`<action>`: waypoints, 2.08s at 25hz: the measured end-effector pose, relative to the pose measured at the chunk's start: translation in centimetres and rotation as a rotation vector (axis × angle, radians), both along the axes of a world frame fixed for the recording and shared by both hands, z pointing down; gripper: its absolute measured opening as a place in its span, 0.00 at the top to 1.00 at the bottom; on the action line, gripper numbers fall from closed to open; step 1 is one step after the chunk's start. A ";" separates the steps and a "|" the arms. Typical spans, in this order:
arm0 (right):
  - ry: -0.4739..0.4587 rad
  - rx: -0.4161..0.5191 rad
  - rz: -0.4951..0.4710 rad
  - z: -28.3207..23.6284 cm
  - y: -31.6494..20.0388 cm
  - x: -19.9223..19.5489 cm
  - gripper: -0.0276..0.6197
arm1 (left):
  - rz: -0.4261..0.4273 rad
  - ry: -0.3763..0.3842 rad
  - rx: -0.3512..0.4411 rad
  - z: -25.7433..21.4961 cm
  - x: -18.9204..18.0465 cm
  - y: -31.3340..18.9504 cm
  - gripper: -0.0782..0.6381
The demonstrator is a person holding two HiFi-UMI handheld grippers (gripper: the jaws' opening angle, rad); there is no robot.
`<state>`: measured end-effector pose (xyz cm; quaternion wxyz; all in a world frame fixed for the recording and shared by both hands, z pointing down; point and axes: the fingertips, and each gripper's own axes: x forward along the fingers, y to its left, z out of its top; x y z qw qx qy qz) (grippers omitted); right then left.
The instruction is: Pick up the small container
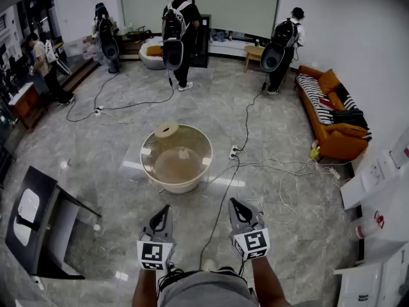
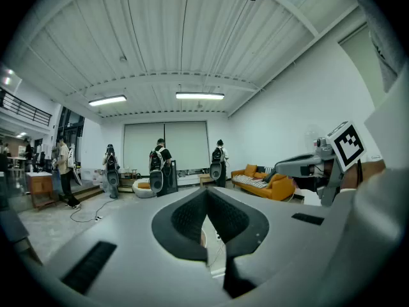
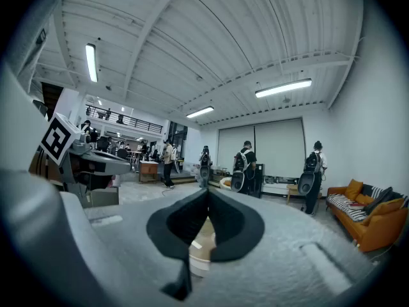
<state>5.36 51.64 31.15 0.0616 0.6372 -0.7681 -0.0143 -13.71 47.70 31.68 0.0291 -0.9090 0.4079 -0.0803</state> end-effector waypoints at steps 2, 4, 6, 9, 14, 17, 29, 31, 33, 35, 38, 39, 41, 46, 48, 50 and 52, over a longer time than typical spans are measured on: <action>-0.005 0.008 -0.006 -0.2 -0.1 0.1 0.96 | 0.002 -0.001 0.001 0.0 0.3 -0.1 0.87; -0.010 0.014 -0.012 -0.3 -0.2 0.4 0.96 | 0.002 -0.001 0.003 0.0 0.7 -0.2 0.87; -0.011 0.016 -0.019 -0.4 -0.1 0.7 0.96 | 0.001 -0.001 0.003 -0.1 1.2 0.0 0.87; -0.013 0.009 -0.030 -0.2 -0.1 1.5 0.96 | -0.006 -0.003 0.004 -0.1 2.2 0.1 0.87; 0.000 0.003 -0.045 0.1 -0.5 2.9 0.96 | -0.020 -0.005 0.006 0.1 3.9 0.0 0.87; -0.003 0.001 -0.052 0.3 -1.4 3.6 0.96 | -0.026 -0.008 0.001 0.2 4.8 -0.4 0.87; -0.003 -0.011 -0.063 1.4 -10.2 6.2 0.96 | -0.019 -0.018 -0.006 1.2 8.1 -9.3 0.87; -0.002 -0.013 -0.065 1.6 -12.9 6.3 0.96 | -0.018 -0.014 -0.007 1.3 8.3 -12.1 0.87; 0.000 -0.018 -0.070 1.8 -15.7 6.1 0.96 | -0.018 -0.013 -0.014 1.5 8.3 -15.1 0.87; 0.002 -0.030 -0.076 2.0 -18.7 6.0 0.96 | -0.019 -0.012 -0.024 1.7 8.4 -18.0 0.87; 0.003 -0.040 -0.088 1.8 -23.4 5.8 0.96 | -0.020 -0.010 -0.034 1.6 8.5 -22.7 0.87; 0.002 -0.041 -0.091 1.7 -25.0 5.8 0.96 | -0.022 -0.010 -0.037 1.6 8.5 -24.3 0.87; 0.000 -0.048 -0.095 1.6 -28.2 5.7 0.96 | -0.026 -0.009 -0.042 1.5 8.5 -27.4 0.87; -0.011 -0.062 -0.114 2.1 -35.6 5.7 0.96 | -0.033 -0.008 -0.059 1.9 8.9 -34.5 0.87; -0.013 -0.067 -0.120 2.5 -38.3 5.7 0.96 | -0.037 -0.011 -0.068 2.5 9.0 -37.0 0.87; -0.014 -0.067 -0.129 2.9 -40.8 5.5 0.96 | -0.040 -0.014 -0.077 3.0 9.0 -39.3 0.87; -0.015 -0.073 -0.140 3.4 -43.2 5.3 0.96 | -0.042 -0.015 -0.083 3.5 9.1 -41.7 0.87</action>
